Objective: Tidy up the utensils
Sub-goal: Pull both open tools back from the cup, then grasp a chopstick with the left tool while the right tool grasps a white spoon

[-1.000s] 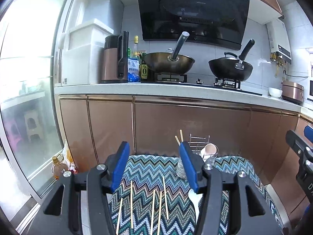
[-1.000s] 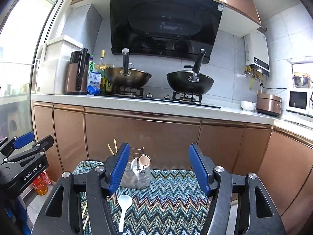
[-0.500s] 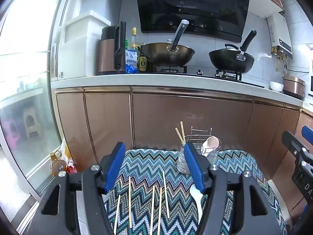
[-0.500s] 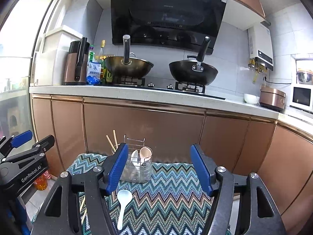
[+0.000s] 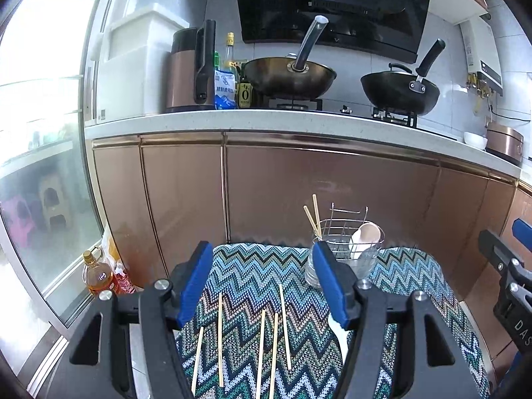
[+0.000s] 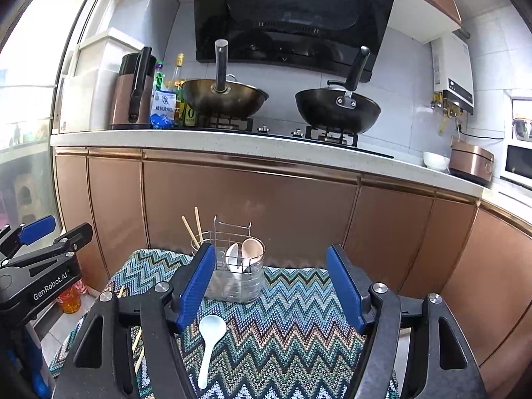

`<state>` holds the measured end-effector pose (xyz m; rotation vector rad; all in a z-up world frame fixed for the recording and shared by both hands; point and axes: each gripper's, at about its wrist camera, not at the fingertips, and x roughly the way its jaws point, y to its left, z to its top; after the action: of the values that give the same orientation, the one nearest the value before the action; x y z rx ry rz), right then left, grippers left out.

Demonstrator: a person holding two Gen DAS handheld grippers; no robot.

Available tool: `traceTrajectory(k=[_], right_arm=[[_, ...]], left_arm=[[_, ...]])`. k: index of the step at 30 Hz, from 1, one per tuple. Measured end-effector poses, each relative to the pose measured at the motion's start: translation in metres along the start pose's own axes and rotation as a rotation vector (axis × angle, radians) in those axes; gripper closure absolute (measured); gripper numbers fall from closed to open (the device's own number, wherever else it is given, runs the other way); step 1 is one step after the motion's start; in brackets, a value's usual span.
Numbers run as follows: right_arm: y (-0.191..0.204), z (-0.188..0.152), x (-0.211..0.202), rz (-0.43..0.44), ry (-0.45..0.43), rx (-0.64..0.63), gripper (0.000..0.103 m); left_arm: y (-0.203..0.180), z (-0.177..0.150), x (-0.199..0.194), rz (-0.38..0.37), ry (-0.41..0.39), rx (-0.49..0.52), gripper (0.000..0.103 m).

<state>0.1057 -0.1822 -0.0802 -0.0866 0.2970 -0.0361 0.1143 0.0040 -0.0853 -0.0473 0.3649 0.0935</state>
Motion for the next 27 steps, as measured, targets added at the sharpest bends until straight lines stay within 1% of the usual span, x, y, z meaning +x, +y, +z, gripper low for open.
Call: traceTrajectory(k=[4,9,12,15,17,20,22,26,27], right_arm=[[0.001,-0.002,0.007,0.006,0.014,-0.002,0.035],[0.002,-0.004,0.017,0.045,0.036,-0.009,0.035],[-0.002,-0.006,0.028,0.092,0.065,0.002,0.035],[-0.008,-0.01,0.041,0.157,0.107,0.03,0.036],[-0.01,-0.014,0.051,0.196,0.139,0.038,0.04],[-0.013,-0.023,0.069,0.285,0.205,0.063,0.045],[-0.013,-0.033,0.087,0.347,0.264,0.076,0.049],[-0.012,-0.057,0.122,0.468,0.384,0.112,0.061],[-0.01,-0.064,0.132,0.492,0.417,0.112,0.064]], left_arm=[[0.0,-0.001,0.007,0.002,0.012,0.002,0.043],[0.008,-0.001,0.017,-0.004,0.039,-0.009,0.043],[0.017,0.0,0.023,-0.013,0.062,-0.014,0.043],[0.032,0.001,0.033,-0.035,0.104,-0.029,0.043],[0.043,0.002,0.041,-0.054,0.145,-0.048,0.043],[0.057,-0.001,0.058,-0.106,0.226,-0.069,0.043],[0.063,-0.006,0.073,-0.149,0.297,-0.082,0.043],[0.062,-0.022,0.105,-0.223,0.439,-0.084,0.044],[0.06,-0.029,0.118,-0.252,0.491,-0.086,0.044]])
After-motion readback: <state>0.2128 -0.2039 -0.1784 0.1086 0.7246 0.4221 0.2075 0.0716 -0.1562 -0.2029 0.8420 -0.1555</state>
